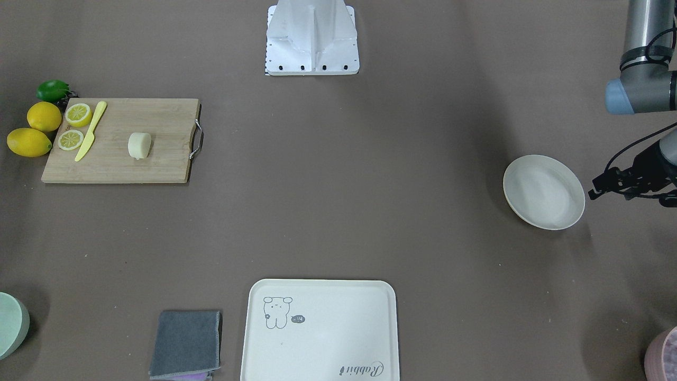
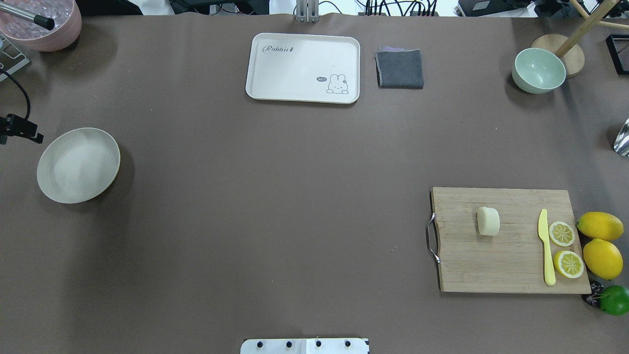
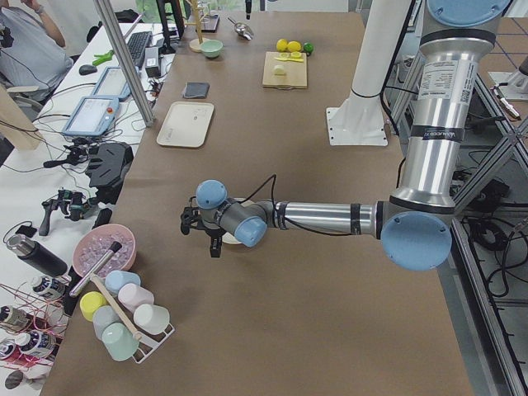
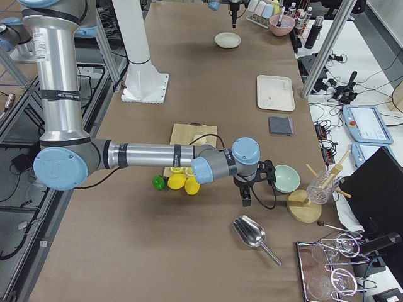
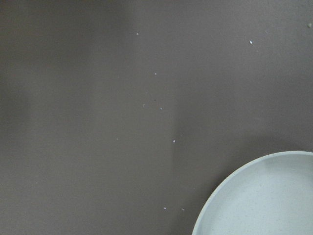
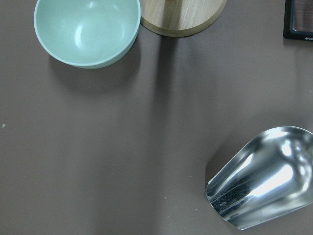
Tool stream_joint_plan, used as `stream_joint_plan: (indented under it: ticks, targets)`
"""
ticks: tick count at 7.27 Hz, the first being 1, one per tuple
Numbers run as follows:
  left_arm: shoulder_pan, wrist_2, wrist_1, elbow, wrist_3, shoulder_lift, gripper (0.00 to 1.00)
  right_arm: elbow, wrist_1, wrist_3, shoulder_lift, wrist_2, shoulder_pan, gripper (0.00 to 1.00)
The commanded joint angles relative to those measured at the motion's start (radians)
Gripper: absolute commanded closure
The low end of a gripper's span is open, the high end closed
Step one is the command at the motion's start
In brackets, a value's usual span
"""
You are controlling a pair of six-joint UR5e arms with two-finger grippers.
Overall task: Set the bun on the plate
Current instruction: 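Reach the left gripper to the white plate's rim and grip it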
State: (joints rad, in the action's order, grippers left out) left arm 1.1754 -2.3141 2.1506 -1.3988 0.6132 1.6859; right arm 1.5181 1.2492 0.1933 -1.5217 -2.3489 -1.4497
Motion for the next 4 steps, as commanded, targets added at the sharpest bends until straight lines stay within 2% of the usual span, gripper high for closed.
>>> stream_joint_plan:
  ticks: [1,3,4]
  targets:
    - [-0.033,0.001,0.026,0.006,-0.003,0.002,0.07,0.002,-0.001,0.000,0.001,0.000,0.000,0.00]
    - [-0.040,0.004,0.116,0.068,-0.009,-0.005,0.09,0.014,0.001,0.000,0.000,0.000,0.000,0.01]
    - [-0.042,0.002,0.155,0.098,-0.006,-0.005,0.12,0.014,0.001,0.001,0.000,0.002,0.000,0.00]
